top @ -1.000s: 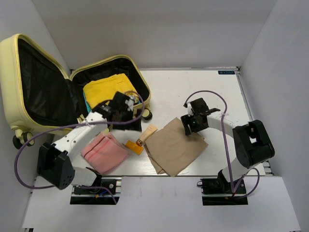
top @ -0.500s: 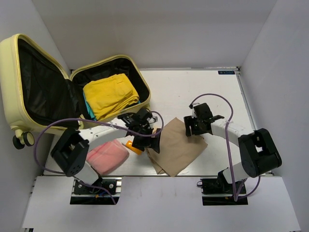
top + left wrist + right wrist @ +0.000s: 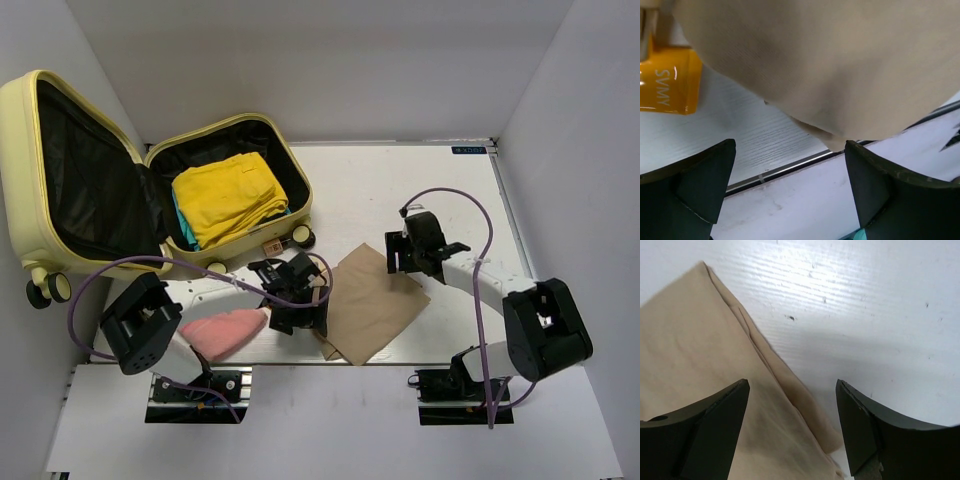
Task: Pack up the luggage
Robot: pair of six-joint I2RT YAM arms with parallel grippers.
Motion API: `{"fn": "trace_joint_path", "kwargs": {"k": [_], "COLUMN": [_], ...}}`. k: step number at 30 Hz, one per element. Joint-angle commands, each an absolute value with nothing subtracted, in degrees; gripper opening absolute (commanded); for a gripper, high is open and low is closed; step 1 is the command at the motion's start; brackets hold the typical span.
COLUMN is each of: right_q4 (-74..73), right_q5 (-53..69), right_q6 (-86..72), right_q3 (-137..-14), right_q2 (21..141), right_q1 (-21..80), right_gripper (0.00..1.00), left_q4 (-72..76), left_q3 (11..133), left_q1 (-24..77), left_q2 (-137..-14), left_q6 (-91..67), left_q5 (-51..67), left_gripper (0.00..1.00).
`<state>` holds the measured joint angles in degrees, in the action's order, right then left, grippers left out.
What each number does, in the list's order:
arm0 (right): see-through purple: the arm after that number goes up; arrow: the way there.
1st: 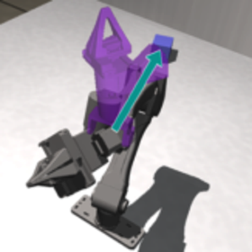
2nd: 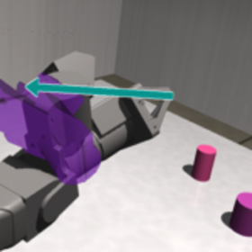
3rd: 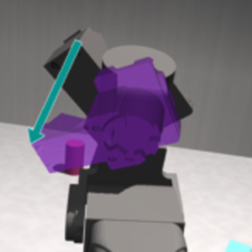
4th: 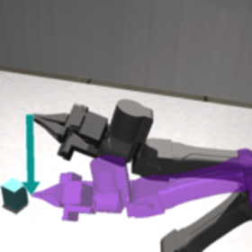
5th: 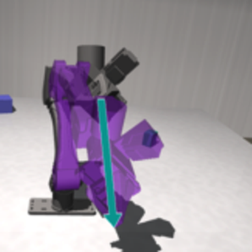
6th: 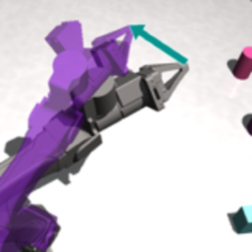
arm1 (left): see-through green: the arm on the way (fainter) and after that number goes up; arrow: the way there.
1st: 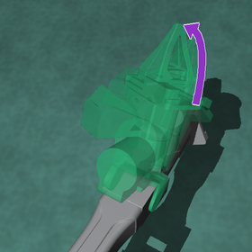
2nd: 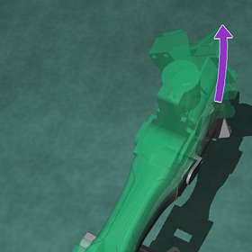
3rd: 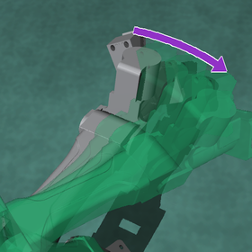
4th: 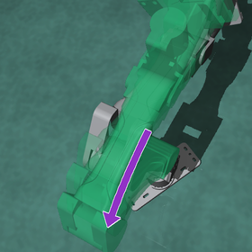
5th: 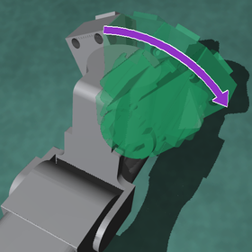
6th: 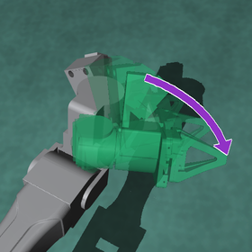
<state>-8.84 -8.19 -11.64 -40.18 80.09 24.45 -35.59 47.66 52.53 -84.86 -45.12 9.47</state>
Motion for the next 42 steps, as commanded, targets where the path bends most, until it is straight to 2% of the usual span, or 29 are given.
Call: {"fn": "trace_joint_path", "kwargs": {"k": [1,11,12,15,16,18,20,26,27,34,35,42], "right_q4": [-3.26,-0.7,-0.79,0.97,0.71,0.7,0.62,0.09,0.26,0.18,0.26,-2.37], "right_q5": [-9.06,-14.14,-14.59,-16.52,-18.35,-19.25,-20.56,-22.93,-23.81,-26.8,-27.07,-28.91], "right_q6": [-13.09,-15.91,-16.0,-15.38,-15.29,-15.21,-14.94,-15.2,-15.03,-13.01,-12.92,-12.22], "right_q3": [-39.11,-30.68,-29.02,-27.51,-27.16,-26.9,-26.19,-25.49,-25.14,-25.93,-26.45,-27.95], "right_q2": [76.83,65.84,64.61,61.7,61.44,60.12,59.33,57.13,56.43,56.78,57.13,58.01], "right_q1": [24.61,24.7,24.7,24.7,24.35,24.52,24.44,24.43,24.35,24.43,24.35,24.17], "right_gripper": [0.76,0.78,0.78,0.79,0.79,0.79,0.81,0.82,0.82,0.85,0.85,0.86], "left_q4": [-32.45,-21.72,-21.1,-19.6,-19.95,-22.41,-22.86,-22.59,-20.85,-15.22,-15.55,-24.51], "left_q3": [46.93,42.8,42.98,44.29,44.99,46.92,48.07,55.8,56.42,67.31,69.76,86.12], "left_q1": [54.49,57.04,57.04,57.48,58.0,58.71,58.97,57.22,56.52,52.92,52.74,49.14], "left_q2": [-84.46,-89.38,-89.91,-92.63,-93.25,-94.92,-96.67,-100.46,-100.98,-103.45,-103.71,-107.66], "left_q6": [-49.74,-62.4,-63.1,-63.02,-63.19,-62.93,-61.89,-52.31,-51.16,-30.61,-25.37,-15.92], "left_q5": [5.54,0.35,0.26,0.44,0.27,-1.31,-2.63,-7.56,-7.91,-1.15,-0.1,-0.97], "left_gripper": [1.0,1.0,0.97,0.82,0.73,0.64,0.48,0.17,0.0,0.0,0.0,0.0]}}
